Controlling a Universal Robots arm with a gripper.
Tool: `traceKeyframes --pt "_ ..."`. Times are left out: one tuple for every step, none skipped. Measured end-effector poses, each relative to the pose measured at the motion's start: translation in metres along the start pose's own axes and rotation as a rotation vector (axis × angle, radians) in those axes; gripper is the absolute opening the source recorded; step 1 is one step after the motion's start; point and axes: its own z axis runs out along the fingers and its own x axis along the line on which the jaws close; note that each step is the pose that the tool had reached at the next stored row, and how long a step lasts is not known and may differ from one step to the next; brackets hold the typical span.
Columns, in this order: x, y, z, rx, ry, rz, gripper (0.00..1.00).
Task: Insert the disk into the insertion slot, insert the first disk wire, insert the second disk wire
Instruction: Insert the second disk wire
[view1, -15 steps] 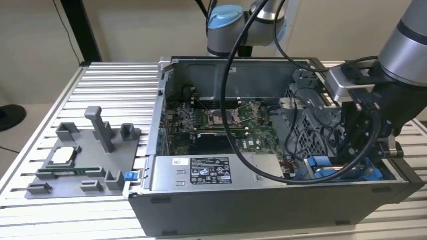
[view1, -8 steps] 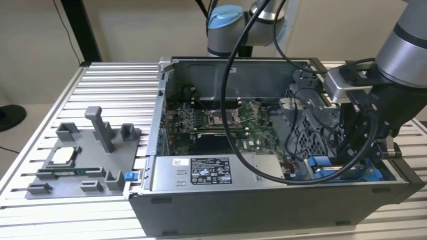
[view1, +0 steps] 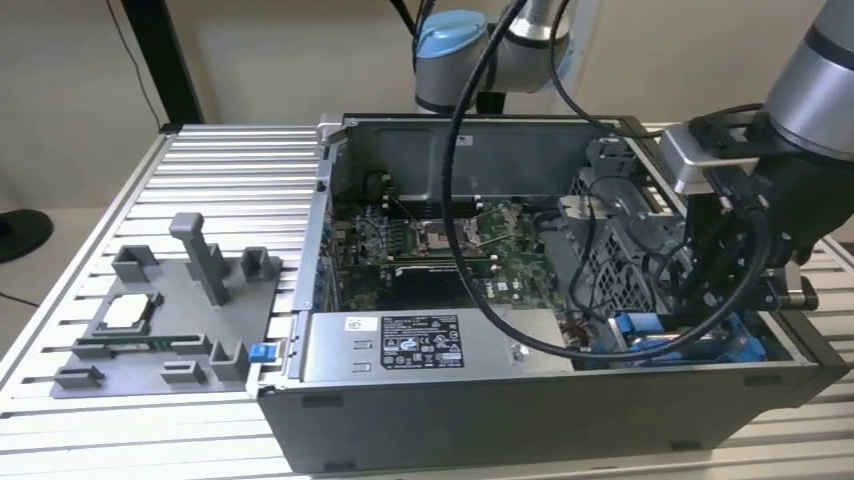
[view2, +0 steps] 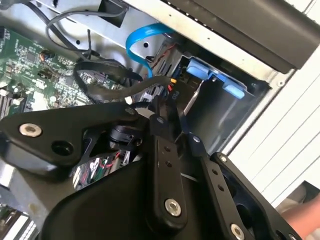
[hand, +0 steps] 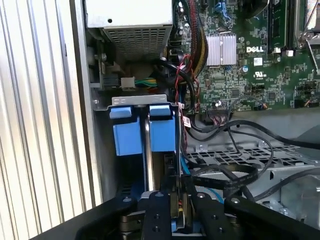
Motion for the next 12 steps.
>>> traceKeyframes --pt "-0.0003 -0.0002 -0.0047 0.0000 0.0004 0.000 1.00" --pt "-0.0006 -0.0005 -0.0094 0.0000 0.0007 0.000 1.00" --pt "-0.0009 -0.0007 -0.0137 0.0000 0.0003 0.000 1.00" --pt "-0.0012 -0.0010 -0.0184 0.0000 0.0008 0.000 1.00" --pt "-0.0015 -0.0012 -0.0231 0.0000 0.0005 0.000 1.00" --pt "-0.0017 -0.0015 -0.0274 0.0000 0.0004 0.000 1.00" --pt "-0.0021 -0.0017 -0.0320 0.0000 0.0009 0.000 1.00" --pt "-0.0023 -0.0020 -0.0364 0.0000 0.0005 0.000 1.00" --pt "-0.0027 -0.0023 -0.0411 0.0000 0.0005 0.000 1.00" --pt "-0.0029 -0.0025 -0.0445 0.0000 0.0006 0.000 1.00" --pt "-0.0029 -0.0025 -0.0448 0.0000 0.0006 0.000 1.00" --pt "-0.0029 -0.0025 -0.0448 0.0000 0.0005 0.000 1.00"
